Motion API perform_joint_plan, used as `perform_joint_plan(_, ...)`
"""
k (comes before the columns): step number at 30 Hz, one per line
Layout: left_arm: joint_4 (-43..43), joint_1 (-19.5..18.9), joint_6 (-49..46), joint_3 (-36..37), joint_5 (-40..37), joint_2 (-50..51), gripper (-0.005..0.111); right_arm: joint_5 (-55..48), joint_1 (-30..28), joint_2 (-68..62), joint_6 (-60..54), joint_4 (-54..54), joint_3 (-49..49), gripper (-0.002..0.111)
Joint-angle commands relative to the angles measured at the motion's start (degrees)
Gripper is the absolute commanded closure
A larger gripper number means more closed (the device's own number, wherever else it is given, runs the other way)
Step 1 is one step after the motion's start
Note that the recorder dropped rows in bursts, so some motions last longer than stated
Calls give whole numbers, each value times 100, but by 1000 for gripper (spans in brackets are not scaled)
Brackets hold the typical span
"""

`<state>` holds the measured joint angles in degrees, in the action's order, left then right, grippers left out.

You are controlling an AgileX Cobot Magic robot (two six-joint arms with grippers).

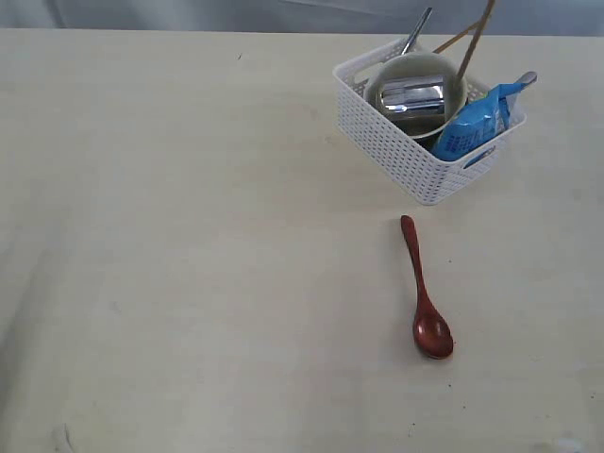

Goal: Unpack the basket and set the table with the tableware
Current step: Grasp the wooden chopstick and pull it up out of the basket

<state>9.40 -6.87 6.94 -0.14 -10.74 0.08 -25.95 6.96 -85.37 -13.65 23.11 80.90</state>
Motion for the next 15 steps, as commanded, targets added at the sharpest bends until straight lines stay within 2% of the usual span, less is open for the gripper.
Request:
perform_joint_plan(1, -28, 28, 27, 14, 26, -8, 69, -39, 68, 58, -74, -63, 31, 109)
perform_joint_plan(15, -28, 28, 27, 14, 38, -8, 69, -125, 68, 58, -74, -63, 31, 109)
